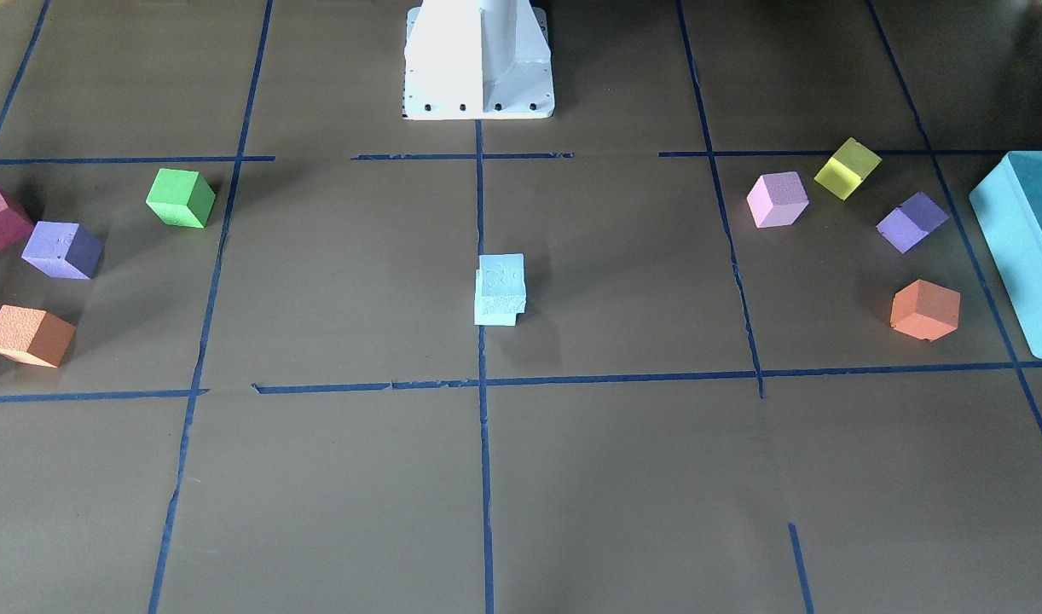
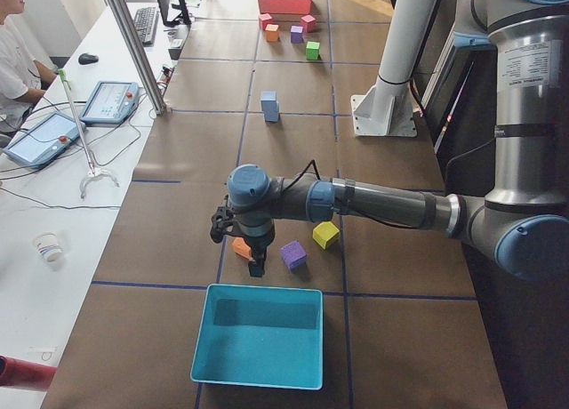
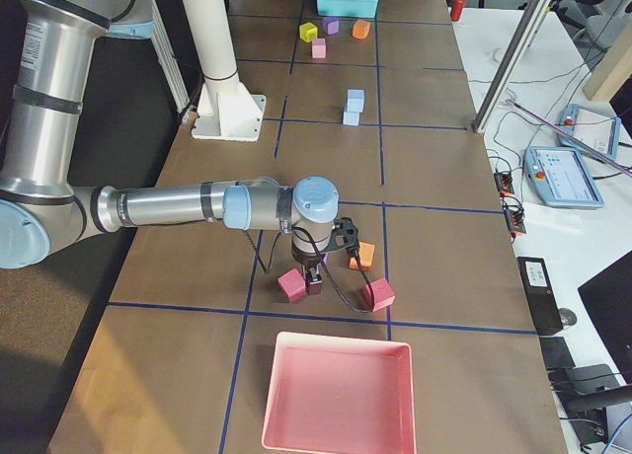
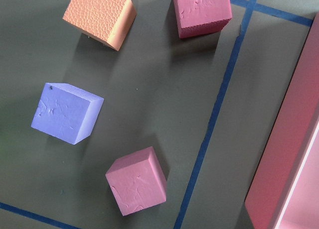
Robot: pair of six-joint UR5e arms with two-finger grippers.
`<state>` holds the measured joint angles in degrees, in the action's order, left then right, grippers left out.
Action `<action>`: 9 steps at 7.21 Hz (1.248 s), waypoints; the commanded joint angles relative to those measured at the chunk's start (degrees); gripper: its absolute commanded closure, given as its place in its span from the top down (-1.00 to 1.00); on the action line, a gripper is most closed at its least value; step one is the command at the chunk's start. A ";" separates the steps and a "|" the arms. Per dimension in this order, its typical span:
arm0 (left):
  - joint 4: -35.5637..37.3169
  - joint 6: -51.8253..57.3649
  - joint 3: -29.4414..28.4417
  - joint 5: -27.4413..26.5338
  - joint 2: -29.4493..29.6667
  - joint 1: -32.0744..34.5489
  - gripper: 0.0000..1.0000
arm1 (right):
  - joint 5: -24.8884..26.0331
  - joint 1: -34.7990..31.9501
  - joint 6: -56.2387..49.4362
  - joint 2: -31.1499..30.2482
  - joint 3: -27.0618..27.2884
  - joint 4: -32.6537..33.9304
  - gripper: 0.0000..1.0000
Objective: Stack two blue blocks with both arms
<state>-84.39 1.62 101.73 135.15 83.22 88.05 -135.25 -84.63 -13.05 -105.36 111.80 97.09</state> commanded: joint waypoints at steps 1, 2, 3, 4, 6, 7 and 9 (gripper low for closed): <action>-0.25 0.04 -1.28 -0.41 -3.66 3.17 1.00 | -0.01 -0.01 0.65 0.15 0.09 -0.06 0.99; -0.33 0.13 -1.27 -0.41 -4.98 3.18 1.00 | -0.10 -0.01 0.66 0.15 0.17 -0.06 1.00; -0.33 0.39 -1.44 -0.32 -5.17 3.18 1.00 | -0.10 -0.01 0.66 0.15 0.18 -0.06 1.00; -0.25 0.40 -1.53 -0.24 -5.09 3.09 1.00 | -0.10 -0.01 0.66 0.15 0.18 -0.06 1.00; -0.42 0.40 -1.09 0.29 -4.82 2.91 1.00 | -0.10 -0.01 0.66 0.24 0.18 -0.06 1.00; -0.51 0.48 -1.09 0.38 -4.82 2.91 1.00 | -0.10 -0.01 0.66 0.24 0.26 -0.06 1.00; -0.51 0.48 -1.09 0.38 -4.82 2.91 1.00 | -0.19 -0.01 0.66 0.24 0.26 -0.06 1.00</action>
<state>-84.89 2.10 100.61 135.50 78.39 90.97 -135.37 -84.64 -12.39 -105.12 112.04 97.03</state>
